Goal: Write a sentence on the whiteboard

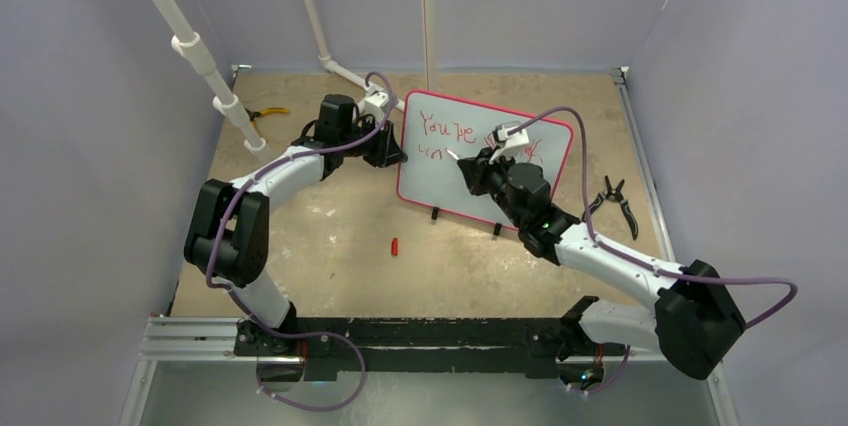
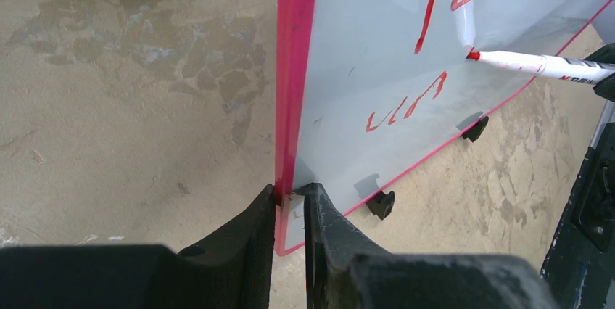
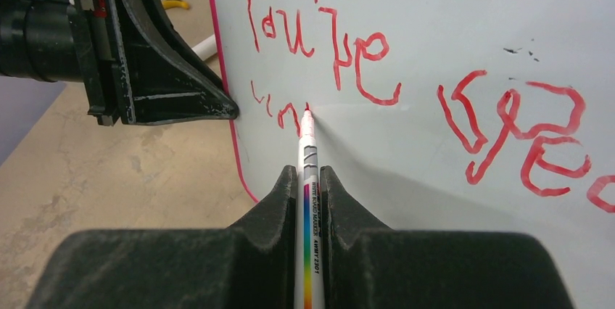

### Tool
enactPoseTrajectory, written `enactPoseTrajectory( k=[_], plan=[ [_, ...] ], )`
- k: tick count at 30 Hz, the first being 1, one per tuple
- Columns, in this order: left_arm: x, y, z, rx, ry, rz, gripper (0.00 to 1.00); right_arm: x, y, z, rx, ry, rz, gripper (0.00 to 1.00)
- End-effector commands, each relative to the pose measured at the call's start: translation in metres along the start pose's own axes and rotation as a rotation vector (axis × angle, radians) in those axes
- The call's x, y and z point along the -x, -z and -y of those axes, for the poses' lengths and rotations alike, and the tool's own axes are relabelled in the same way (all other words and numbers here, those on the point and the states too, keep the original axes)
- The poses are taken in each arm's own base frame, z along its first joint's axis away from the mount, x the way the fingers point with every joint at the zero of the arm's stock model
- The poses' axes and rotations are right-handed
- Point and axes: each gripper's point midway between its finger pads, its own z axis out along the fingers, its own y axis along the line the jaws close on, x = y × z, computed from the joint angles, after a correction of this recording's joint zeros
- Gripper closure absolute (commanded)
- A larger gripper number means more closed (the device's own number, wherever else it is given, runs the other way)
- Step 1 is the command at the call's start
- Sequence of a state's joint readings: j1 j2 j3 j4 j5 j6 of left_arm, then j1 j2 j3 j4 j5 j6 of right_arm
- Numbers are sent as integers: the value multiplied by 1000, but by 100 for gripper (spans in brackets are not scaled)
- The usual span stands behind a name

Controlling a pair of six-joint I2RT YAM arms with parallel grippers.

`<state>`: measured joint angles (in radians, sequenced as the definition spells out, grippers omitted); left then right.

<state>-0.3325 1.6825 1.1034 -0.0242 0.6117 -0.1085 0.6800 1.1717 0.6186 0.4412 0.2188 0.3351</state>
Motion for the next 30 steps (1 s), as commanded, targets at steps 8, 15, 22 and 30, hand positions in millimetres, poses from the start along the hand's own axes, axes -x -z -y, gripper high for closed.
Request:
enactPoseTrajectory(
  k=[8, 15, 22, 30],
  plan=[
    [16, 5, 6, 7, -41, 29, 100, -13, 0, 14, -77, -18, -34, 100],
    [18, 6, 7, 7, -43, 33, 100, -25, 5, 10, -63, -27, -62, 100],
    [17, 7, 7, 11, -43, 32, 100, -11, 6, -5, -8, -19, -29, 100],
    [18, 7, 6, 16, -45, 33, 100, 23, 15, -12, 17, -37, 86, 100]
  ],
)
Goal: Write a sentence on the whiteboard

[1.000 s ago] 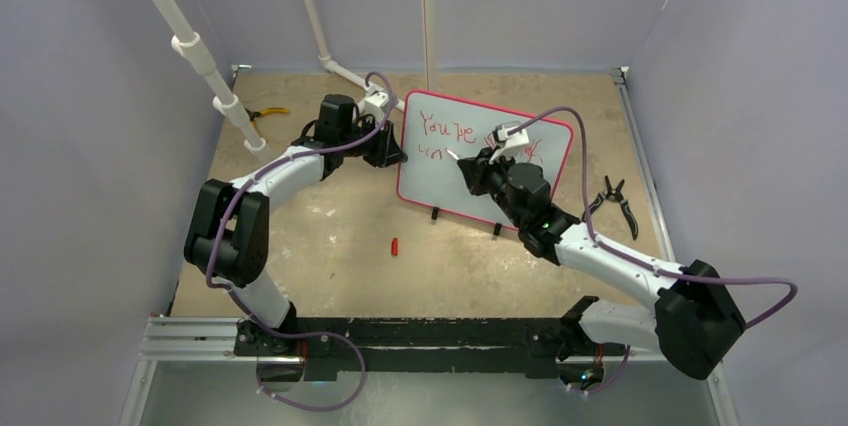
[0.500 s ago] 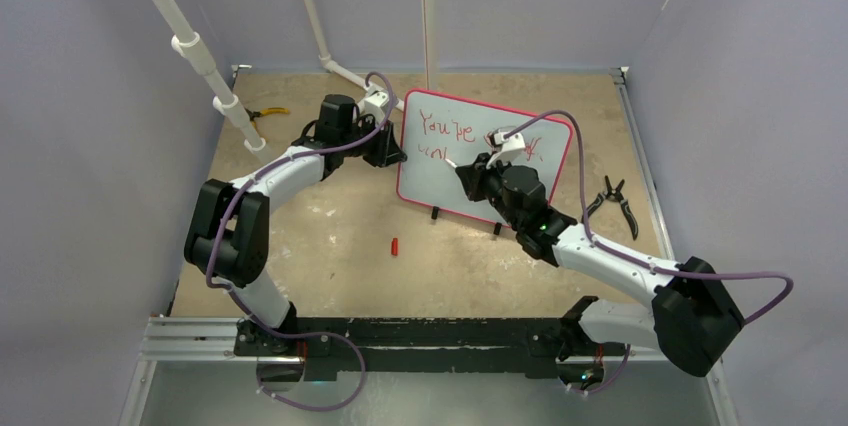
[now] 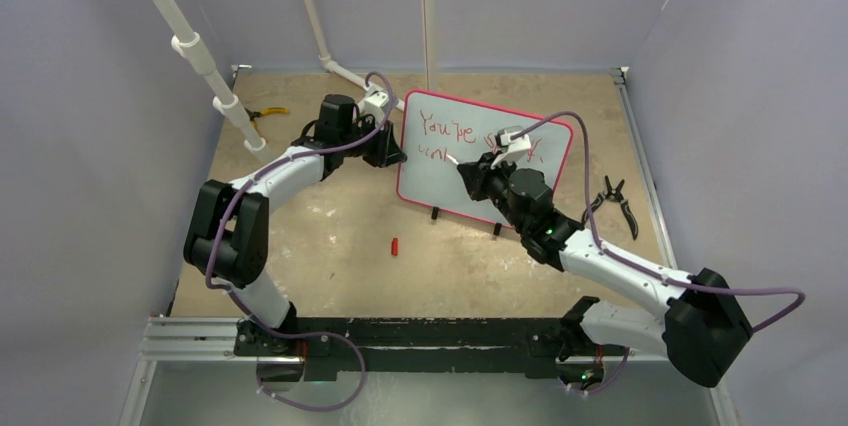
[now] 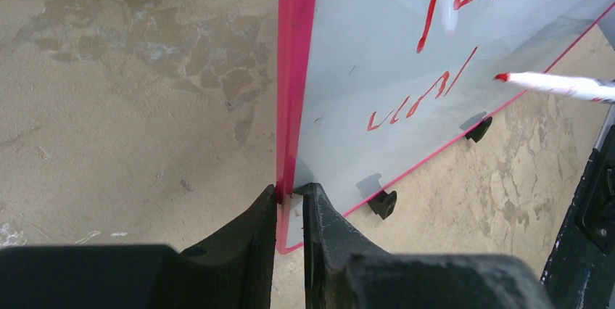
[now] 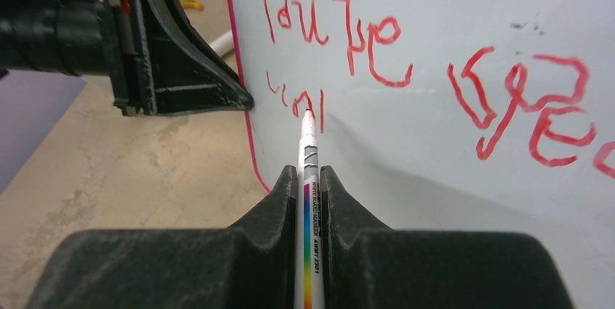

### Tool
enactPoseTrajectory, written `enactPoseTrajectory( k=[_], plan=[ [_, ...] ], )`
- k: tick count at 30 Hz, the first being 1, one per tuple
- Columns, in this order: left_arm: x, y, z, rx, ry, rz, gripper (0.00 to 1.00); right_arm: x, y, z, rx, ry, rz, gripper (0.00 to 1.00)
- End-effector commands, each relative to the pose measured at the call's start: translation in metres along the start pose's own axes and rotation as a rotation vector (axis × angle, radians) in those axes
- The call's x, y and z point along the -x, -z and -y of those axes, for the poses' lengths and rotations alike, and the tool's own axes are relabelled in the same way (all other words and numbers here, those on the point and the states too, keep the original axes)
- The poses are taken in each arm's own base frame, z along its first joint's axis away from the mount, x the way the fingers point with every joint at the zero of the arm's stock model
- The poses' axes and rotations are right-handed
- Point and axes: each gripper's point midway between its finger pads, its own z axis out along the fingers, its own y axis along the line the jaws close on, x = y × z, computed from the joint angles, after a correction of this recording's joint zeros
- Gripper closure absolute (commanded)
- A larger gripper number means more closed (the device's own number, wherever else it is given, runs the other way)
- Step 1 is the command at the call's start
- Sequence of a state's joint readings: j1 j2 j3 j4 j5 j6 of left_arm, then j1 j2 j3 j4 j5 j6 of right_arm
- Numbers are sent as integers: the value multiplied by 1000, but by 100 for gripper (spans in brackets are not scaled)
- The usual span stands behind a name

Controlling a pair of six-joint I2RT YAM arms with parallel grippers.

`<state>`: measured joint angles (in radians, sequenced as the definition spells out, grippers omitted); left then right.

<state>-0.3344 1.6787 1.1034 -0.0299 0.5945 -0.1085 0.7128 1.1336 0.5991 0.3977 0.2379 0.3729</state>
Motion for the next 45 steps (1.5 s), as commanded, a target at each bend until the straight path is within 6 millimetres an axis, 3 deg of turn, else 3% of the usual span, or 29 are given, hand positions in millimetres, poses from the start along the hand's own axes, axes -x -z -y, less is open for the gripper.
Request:
enactPoseTrajectory(
  k=[1, 5, 25, 31, 45],
  plan=[
    [17, 6, 7, 0, -44, 34, 100, 38, 5, -7, 12, -9, 132, 100],
    [17, 6, 7, 0, -43, 32, 100, 46, 1, -5, -13, -1, 157, 100],
    [15, 5, 7, -2, -40, 27, 100, 47, -12, -8, -11, 21, 163, 100],
    [16, 5, 7, -5, -40, 29, 100, 43, -15, 1, -64, 1, 155, 100],
    [17, 5, 8, -5, -42, 32, 100, 48, 5, -10, 31, 13, 173, 100]
  ],
)
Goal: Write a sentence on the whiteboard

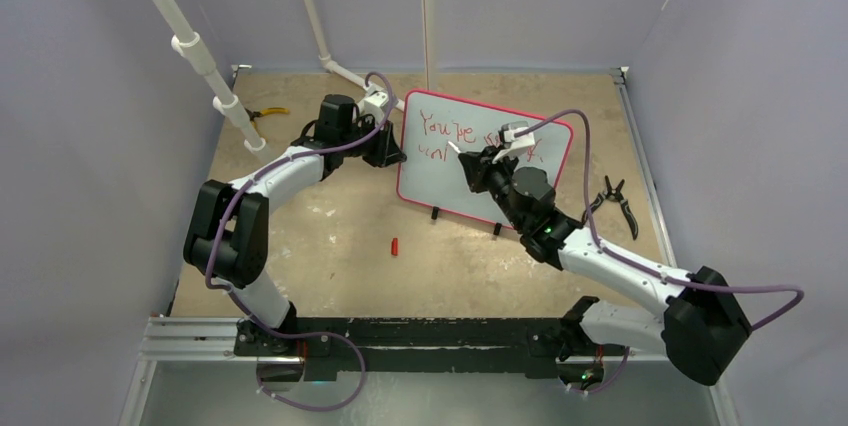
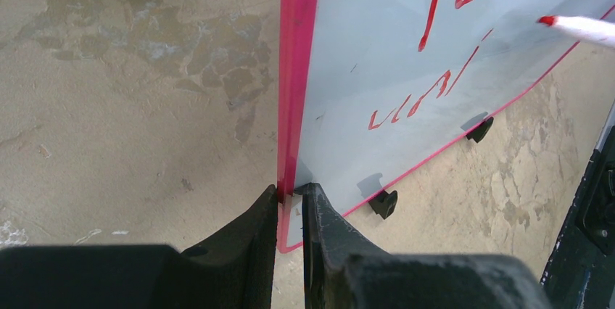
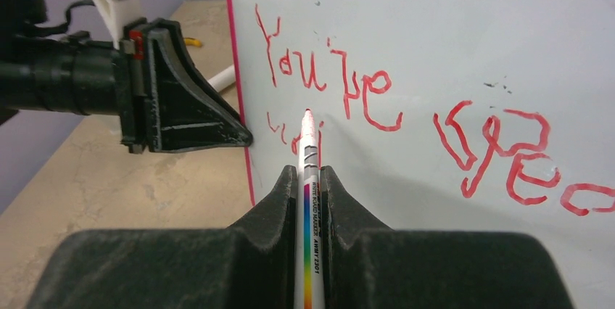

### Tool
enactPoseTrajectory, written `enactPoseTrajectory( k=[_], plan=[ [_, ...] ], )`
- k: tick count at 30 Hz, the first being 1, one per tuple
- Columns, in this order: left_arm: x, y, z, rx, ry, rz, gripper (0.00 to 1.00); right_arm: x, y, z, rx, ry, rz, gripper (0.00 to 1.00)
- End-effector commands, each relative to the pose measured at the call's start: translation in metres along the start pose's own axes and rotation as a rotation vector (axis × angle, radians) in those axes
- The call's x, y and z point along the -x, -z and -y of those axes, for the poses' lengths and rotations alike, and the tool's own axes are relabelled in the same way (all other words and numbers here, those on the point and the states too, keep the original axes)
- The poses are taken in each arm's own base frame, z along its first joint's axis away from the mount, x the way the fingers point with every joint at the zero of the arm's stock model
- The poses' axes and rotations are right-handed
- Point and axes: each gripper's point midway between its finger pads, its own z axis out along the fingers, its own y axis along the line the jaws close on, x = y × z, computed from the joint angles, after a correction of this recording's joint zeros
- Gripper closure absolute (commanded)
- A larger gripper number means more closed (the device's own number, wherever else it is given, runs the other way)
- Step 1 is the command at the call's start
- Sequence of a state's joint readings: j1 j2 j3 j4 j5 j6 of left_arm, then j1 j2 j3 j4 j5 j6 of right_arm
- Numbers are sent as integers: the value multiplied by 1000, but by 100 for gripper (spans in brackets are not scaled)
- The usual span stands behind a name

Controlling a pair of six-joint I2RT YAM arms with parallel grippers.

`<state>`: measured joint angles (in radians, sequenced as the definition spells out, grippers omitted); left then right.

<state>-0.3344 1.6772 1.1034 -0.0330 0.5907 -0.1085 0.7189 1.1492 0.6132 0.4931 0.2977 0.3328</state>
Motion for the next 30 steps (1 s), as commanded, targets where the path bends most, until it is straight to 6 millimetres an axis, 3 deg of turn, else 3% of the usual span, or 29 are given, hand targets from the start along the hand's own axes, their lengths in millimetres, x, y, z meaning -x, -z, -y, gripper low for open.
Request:
enactPoseTrajectory(
  k=[1, 8, 14, 30],
  plan=[
    [17, 5, 8, -10, -42, 32, 100, 22, 10, -8, 46, -7, 66, 100],
    [17, 5, 8, -9, -41, 32, 100, 3, 13, 8, -27, -23, 12, 100],
    [16, 5, 8, -7, -41, 31, 100, -1, 12, 19, -89, -33, 1, 100],
    [18, 6, 9, -9, -42, 36, 100, -35, 18, 31, -132, -24, -110, 100]
  ],
)
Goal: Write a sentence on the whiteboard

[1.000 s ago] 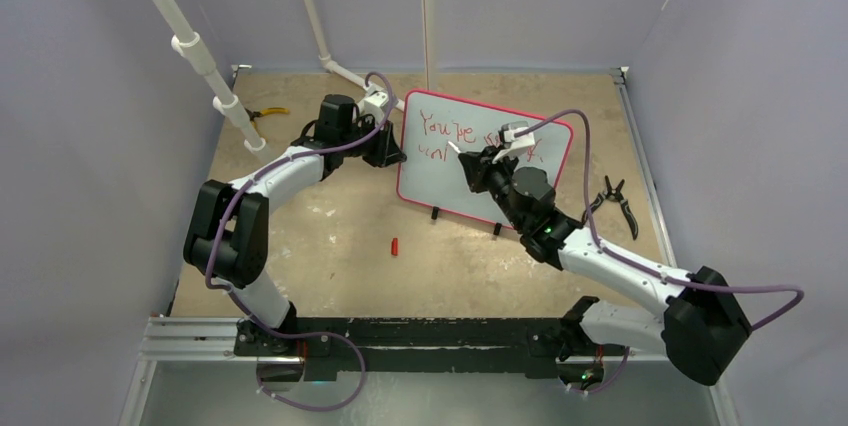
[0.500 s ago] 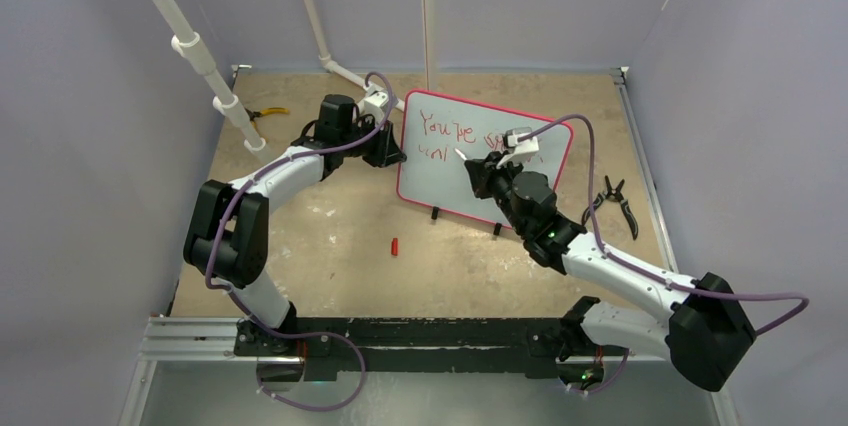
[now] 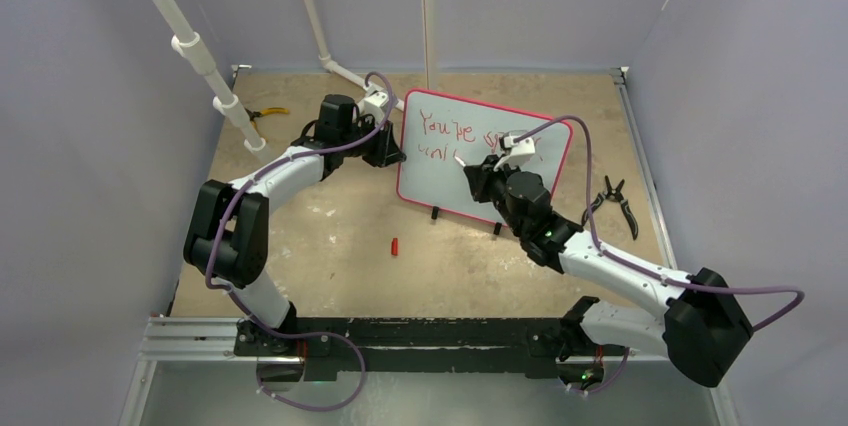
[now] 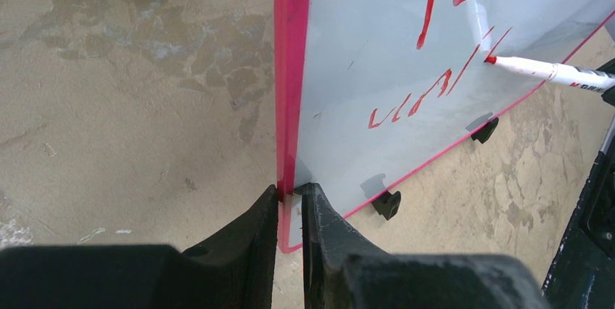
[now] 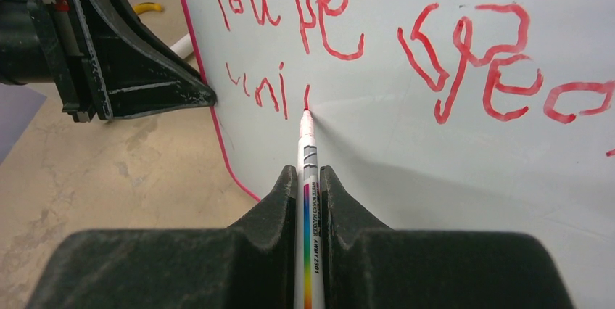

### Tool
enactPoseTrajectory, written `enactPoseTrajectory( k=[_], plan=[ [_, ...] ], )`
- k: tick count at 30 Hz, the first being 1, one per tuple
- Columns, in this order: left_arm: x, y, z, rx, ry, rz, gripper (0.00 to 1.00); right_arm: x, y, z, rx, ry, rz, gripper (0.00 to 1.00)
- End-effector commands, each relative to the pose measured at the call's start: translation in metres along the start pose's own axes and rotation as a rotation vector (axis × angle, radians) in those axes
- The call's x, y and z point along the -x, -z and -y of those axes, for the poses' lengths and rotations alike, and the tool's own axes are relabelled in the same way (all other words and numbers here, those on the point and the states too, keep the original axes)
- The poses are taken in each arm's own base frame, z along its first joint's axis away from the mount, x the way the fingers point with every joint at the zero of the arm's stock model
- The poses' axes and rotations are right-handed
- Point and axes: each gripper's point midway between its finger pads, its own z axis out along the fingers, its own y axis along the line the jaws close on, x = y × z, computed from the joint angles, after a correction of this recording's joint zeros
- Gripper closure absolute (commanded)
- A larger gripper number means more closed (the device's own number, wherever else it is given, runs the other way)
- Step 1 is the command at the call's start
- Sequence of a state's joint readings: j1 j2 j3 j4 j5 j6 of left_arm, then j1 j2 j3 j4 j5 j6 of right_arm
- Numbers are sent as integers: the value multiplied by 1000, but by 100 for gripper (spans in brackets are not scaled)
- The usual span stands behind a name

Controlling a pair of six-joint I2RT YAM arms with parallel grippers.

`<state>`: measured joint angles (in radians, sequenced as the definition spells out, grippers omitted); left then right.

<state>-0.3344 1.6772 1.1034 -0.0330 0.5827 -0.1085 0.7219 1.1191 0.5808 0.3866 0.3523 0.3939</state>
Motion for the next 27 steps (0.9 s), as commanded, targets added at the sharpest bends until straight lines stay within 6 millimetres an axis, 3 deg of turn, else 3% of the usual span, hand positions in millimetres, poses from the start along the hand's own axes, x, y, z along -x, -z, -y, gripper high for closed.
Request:
enactPoseTrajectory(
  k=[1, 8, 12, 21, 27],
  plan=[
    [18, 6, 10, -17, -42, 36, 100, -14, 5, 13, -45, 1, -40, 100],
    [18, 7, 10, -14, -42, 38, 100, -44, 14, 14, -10, -26, -121, 100],
    [19, 7, 10, -13, -42, 39, 100, -48, 16, 12, 6, -27, -136, 100],
    [18, 6, 9, -8, -42, 39, 100, 7, 19, -10, 88, -69, 25, 100],
    [17, 6, 8, -7, -40, 36, 100, 26, 10, -9, 52, -66, 90, 100]
  ],
)
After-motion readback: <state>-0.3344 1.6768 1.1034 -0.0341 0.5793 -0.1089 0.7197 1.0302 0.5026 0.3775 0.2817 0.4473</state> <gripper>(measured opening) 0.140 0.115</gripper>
